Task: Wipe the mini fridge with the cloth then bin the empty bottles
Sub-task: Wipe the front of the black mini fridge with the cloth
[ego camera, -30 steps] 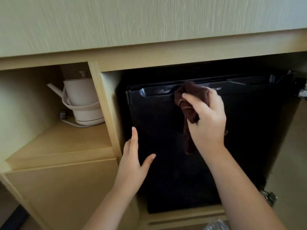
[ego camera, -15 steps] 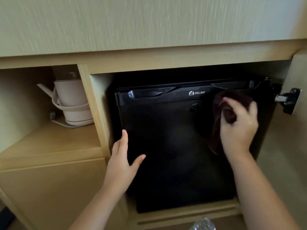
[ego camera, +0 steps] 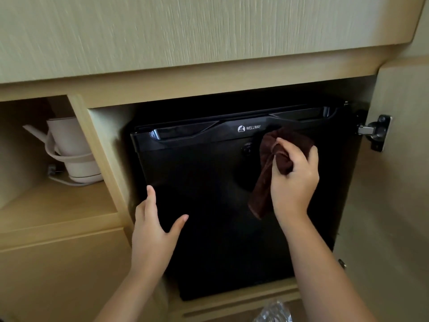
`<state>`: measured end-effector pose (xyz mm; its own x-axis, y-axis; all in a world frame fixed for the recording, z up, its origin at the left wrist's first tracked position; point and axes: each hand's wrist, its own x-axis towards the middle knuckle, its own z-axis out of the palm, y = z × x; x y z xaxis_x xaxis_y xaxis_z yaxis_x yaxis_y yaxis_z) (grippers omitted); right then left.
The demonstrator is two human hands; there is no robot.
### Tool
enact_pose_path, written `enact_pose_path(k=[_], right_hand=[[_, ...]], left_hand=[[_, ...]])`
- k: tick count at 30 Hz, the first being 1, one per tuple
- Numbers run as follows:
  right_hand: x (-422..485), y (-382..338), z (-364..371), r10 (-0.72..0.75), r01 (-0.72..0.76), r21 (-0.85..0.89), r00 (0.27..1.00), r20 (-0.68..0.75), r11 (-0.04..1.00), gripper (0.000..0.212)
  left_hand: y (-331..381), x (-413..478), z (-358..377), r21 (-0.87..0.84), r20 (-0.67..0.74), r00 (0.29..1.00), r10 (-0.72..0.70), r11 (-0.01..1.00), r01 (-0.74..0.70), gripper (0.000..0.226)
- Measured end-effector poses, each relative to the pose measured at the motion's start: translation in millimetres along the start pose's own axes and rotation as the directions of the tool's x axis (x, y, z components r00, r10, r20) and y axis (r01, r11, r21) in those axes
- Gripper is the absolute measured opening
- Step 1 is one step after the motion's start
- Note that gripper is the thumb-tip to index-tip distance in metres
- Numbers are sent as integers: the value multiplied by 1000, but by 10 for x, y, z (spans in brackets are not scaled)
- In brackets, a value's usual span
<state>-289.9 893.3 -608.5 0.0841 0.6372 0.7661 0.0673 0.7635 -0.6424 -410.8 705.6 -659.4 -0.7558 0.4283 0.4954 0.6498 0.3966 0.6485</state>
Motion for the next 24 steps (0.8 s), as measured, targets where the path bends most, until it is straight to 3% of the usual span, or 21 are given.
enact_pose_path(k=[3, 6, 11, 14, 19, 24], right_hand=[[-180, -115, 92, -109, 114, -62, 990, 85, 992, 44], [-240, -257, 159, -189, 197, -14, 956, 225, 980, 40], [-87, -335, 174, -146, 153, -26, 973, 179, 988, 39], [-323, -279, 192, -168, 189, -69, 957, 236, 980, 45], [-471, -129, 151, -149, 143, 43, 949, 276, 989, 39], [-171, -311, 232, -39, 30, 66, 990, 138, 997, 32]], left_hand=[[83, 1, 82, -8, -64, 997, -43, 999, 43, 103], [148, 10, 164, -8, -118, 989, -84, 996, 84, 107], [142, 25, 217, 6, -149, 985, -87, 996, 88, 107], [113, 17, 200, -11, -142, 988, -69, 998, 68, 105], [110, 9, 177, -27, -115, 991, -65, 998, 63, 105], [104, 7, 149, -20, -93, 994, -57, 998, 56, 106]])
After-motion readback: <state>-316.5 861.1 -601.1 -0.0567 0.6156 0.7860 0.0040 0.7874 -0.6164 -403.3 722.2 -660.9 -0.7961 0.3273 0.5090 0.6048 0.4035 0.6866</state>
